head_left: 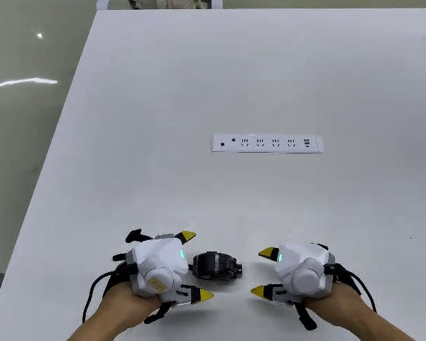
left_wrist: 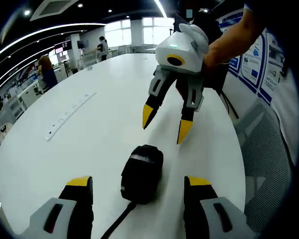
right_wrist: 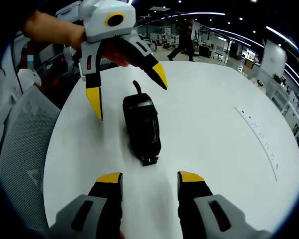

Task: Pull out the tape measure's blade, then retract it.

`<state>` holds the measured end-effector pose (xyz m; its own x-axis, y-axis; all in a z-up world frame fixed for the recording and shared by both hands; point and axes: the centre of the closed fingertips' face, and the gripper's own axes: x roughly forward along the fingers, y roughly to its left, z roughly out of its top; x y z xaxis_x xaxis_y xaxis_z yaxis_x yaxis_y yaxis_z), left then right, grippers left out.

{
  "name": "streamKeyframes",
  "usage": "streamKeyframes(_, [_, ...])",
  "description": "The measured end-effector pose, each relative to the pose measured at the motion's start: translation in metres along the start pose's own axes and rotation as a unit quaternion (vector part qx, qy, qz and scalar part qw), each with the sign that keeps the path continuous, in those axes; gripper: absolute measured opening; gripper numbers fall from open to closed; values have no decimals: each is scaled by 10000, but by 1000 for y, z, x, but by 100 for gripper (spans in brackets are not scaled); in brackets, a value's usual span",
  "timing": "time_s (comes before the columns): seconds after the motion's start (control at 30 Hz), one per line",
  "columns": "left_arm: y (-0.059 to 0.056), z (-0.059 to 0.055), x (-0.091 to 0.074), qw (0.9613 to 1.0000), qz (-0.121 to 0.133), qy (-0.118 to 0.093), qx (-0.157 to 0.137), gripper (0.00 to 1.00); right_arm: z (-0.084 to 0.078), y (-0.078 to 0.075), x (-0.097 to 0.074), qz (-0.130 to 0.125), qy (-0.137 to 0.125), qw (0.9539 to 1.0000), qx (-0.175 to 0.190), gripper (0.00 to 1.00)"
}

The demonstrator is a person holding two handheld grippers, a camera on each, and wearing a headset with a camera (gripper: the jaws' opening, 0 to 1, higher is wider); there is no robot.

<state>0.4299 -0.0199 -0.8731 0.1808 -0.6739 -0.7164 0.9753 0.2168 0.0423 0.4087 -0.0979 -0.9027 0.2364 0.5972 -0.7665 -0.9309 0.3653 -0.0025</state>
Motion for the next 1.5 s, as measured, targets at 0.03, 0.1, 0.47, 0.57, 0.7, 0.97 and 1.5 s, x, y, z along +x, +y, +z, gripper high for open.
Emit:
streamKeyframes(0.03, [0,0,1,10000,-17,9,10,72,0,0,1,7,9,10000,-7,45])
streamKeyframes(0.1, [-1,0,3,10000,-73,28,26,71,0,0,5,38,37,10000,-77,45])
streamKeyframes(0.47, [-4,-2,13,9994,-270,121,204,67,3,2,17,215,98,9993,-300,43])
streamKeyframes(0.57, [-5,-3,16,9991,-308,142,237,65,2,3,21,261,143,9988,-392,42])
streamKeyframes(0.7, [-7,-3,20,9986,-376,175,314,62,3,1,24,278,155,9985,-438,41])
streamKeyframes(0.97, [-9,2,27,9976,-489,179,451,57,3,-1,30,330,193,9980,-495,39])
streamKeyframes(1.5, [-11,2,35,9948,-666,312,701,49,1,2,40,506,261,9967,-576,32])
